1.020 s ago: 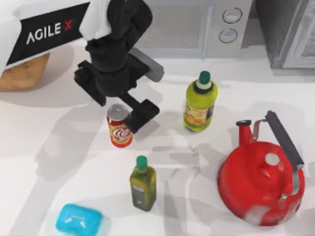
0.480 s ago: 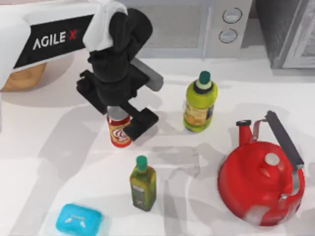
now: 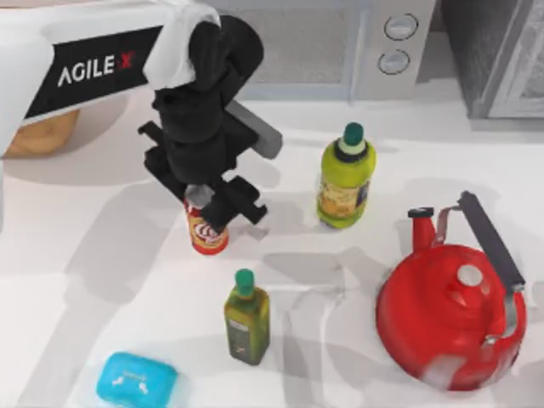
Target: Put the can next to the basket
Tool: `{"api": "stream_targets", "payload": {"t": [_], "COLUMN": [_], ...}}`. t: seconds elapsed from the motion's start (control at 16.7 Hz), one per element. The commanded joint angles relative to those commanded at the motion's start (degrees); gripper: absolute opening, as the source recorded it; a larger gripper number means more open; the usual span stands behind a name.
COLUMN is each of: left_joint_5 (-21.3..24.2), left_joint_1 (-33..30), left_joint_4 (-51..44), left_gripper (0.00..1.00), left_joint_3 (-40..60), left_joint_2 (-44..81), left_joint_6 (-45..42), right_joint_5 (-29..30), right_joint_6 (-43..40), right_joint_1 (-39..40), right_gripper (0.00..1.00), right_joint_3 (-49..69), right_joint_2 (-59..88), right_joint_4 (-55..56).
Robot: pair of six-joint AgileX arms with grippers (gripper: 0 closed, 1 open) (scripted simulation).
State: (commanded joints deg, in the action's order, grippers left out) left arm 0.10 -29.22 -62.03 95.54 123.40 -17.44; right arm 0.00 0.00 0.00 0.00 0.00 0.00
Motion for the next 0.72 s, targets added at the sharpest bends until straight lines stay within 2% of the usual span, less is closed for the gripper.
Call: {"api": "stream_targets", "payload": {"t": [0.18, 0.72], "left_joint_5": [0.0, 0.0], "left_joint_1": [0.0, 0.0], "left_joint_4": [0.0, 0.0], "left_gripper": [0.02, 0.00], "left_joint_3": [0.0, 0.0], "left_joint_2": [0.0, -0.1], "left_joint_6": [0.0, 0.0], "right_joint_5": [0.0, 0.0], "right_joint_6": [0.0, 0.0], "right_joint_1": [0.0, 0.0], "right_gripper": [1.00, 1.00], "right_joint_3": [0.0, 0.0], "right_joint_2": [0.0, 0.0], "right_joint_4": [0.0, 0.0]}}
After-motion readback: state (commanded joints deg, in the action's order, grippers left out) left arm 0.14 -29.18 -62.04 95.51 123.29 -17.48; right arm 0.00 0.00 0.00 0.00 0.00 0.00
